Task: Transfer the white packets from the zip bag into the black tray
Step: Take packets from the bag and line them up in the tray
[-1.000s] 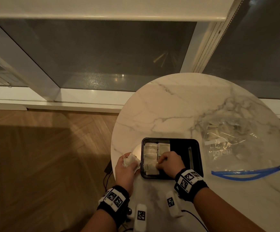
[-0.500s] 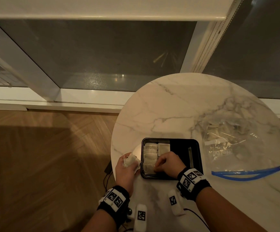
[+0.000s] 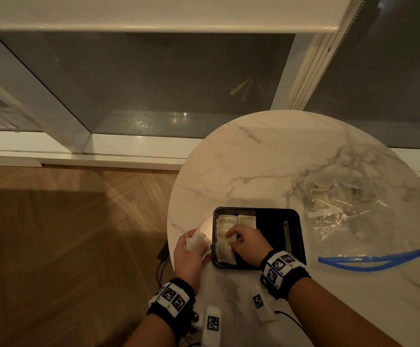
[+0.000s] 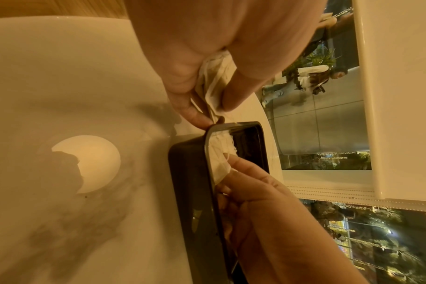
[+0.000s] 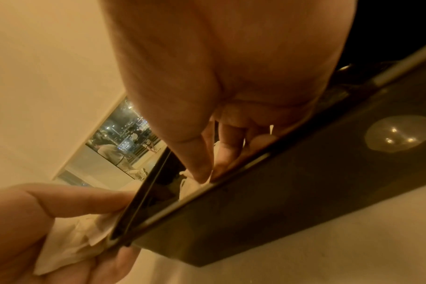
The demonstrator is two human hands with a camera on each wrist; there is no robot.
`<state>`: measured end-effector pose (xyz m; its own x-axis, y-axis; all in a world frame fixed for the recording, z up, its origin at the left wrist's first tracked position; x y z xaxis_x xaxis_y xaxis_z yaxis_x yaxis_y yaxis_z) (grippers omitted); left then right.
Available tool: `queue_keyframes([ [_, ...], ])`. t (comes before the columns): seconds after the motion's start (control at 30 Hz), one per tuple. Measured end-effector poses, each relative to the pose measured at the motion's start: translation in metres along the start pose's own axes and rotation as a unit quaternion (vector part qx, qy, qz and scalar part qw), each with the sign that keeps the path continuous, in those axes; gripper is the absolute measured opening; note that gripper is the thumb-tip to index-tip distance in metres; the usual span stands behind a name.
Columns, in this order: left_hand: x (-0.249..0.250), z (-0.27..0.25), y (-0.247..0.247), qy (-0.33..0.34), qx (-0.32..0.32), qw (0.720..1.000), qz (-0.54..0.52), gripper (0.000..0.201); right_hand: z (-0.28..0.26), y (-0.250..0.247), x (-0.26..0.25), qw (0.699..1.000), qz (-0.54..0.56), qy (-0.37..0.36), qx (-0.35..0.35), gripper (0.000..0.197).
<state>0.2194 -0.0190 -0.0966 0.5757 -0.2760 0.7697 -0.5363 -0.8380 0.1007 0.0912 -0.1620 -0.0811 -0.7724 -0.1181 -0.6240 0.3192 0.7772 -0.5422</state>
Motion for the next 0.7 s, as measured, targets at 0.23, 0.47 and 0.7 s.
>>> queue_keyframes([
  [0.23, -0.001, 0.000, -0.001, -0.006, 0.000, 1.000, -0.007, 0.032, 0.006, 0.005, -0.003, 0.999, -0.036, 0.001, -0.011, 0.014],
  [0.47, 0.000, -0.001, -0.002, -0.005, 0.004, 1.000, -0.006, 0.032, 0.007, 0.006, -0.006, 0.998, -0.064, 0.000, -0.006, 0.022],
  [0.7, -0.004, -0.002, -0.001, -0.028, 0.005, 0.999, -0.018, 0.034, 0.011, -0.006, -0.011, 0.998, -0.048, -0.016, 0.030, 0.022],
])
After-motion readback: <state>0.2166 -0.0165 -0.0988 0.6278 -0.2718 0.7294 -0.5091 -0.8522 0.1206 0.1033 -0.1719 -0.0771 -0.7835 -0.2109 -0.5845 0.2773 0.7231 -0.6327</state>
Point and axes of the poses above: each hand's wrist, its own z-axis towards the middle knuckle, its own y-axis out of the palm, x = y × z, the point moved 10 cm from there along z, towards the middle knuckle
